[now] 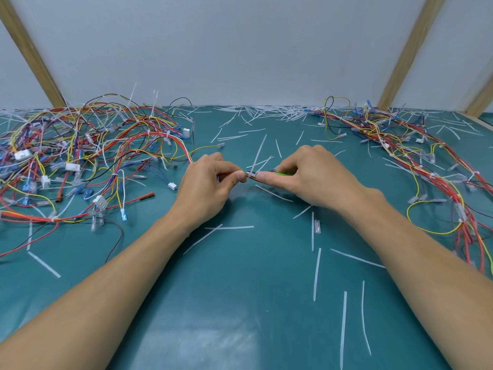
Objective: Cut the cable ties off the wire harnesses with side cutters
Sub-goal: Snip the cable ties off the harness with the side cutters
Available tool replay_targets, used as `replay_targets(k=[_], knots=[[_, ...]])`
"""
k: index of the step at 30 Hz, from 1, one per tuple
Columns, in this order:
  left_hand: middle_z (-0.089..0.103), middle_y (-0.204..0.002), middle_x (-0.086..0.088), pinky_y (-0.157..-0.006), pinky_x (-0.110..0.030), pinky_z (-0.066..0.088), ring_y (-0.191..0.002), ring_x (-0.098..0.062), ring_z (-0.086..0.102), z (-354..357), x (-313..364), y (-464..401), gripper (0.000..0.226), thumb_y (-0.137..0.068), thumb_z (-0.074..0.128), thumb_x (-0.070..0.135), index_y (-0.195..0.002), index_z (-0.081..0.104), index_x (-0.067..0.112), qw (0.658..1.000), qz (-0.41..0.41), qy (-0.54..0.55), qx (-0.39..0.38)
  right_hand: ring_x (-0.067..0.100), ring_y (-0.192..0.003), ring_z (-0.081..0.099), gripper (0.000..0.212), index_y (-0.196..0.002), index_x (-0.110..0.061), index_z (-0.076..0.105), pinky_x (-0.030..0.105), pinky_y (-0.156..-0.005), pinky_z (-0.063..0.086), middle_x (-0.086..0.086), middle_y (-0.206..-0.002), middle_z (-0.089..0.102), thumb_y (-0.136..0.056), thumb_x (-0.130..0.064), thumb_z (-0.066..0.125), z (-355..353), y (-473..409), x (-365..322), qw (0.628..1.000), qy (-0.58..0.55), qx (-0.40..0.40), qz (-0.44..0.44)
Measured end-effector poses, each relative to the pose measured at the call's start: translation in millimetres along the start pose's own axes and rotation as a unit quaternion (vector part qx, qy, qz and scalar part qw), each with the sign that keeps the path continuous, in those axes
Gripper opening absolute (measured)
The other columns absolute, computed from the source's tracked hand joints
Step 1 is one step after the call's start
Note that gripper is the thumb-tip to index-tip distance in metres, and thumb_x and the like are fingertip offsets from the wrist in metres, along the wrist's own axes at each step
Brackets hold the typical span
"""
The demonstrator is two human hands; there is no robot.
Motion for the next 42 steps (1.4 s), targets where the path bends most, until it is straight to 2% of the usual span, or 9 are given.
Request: replay_targets(k=[8,20,31,37,42], knots=[[0.047,-0.07,0.005,-0.063,-0.034,0.034,-0.069,-0.017,0.047,0.5,1.5,0.3,0.013,-0.094,0.068,0.025,-0.089,0.08,0.024,1.0,0.002,-0.001,-0.001,0.014,-0.052,0.043,0.073,-0.071,-0.026,0.077,0.03,-0.048,0.032,0.002,-0.046,0.045,-0.075,-0.093,0.048,1.7,-0.2,1.6,1.0,-0.001,-0.004,0.0],[0.046,-0.068,0.006,-0.062,-0.033,0.032,-0.067,-0.011,0.046,0.7,1.6,0.5,0.012,-0.094,0.069,0.025,-0.09,0.08,0.024,1.0,0.001,0.0,-0.001,0.014,-0.053,0.042,0.077,-0.064,-0.022,0.072,0.031,-0.049,0.032,0.002,-0.045,0.042,-0.075,-0.094,0.048,2.3,-0.9,1.6,1.0,0.004,0.0,-0.004],[0.045,-0.068,0.007,-0.062,-0.033,0.031,-0.068,-0.01,0.046,0.6,2.2,0.2,0.012,-0.094,0.069,0.025,-0.09,0.08,0.023,1.0,0.004,-0.001,-0.001,0.016,-0.05,0.037,0.07,-0.058,-0.027,0.07,0.032,-0.05,0.03,-0.003,-0.044,0.044,-0.075,-0.092,0.051,2.3,-0.4,2.0,1.0,-0.008,-0.006,0.001],[0.046,-0.068,0.007,-0.063,-0.033,0.032,-0.069,-0.01,0.047,0.3,3.4,0.8,0.011,-0.094,0.069,0.025,-0.09,0.08,0.024,1.0,0.007,0.0,-0.002,0.014,-0.051,0.04,0.066,-0.056,-0.031,0.07,0.031,-0.051,0.029,-0.007,-0.045,0.048,-0.075,-0.092,0.051,1.9,-0.5,1.8,1.0,-0.009,-0.005,-0.002],[0.047,-0.069,0.006,-0.065,-0.036,0.037,-0.07,-0.018,0.048,0.5,2.7,0.7,0.012,-0.094,0.069,0.025,-0.09,0.08,0.023,1.0,0.003,-0.003,-0.003,0.012,-0.054,0.043,0.071,-0.065,-0.029,0.075,0.03,-0.051,0.029,-0.012,-0.049,0.053,-0.074,-0.094,0.048,3.4,-1.6,3.5,1.0,0.002,0.0,-0.001]])
Point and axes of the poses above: each hand's wrist, its own y-axis away from the middle knuckle, its own z-axis out of the palm, x = y × z, the point moved 10 cm from there along -y, towards the middle knuckle
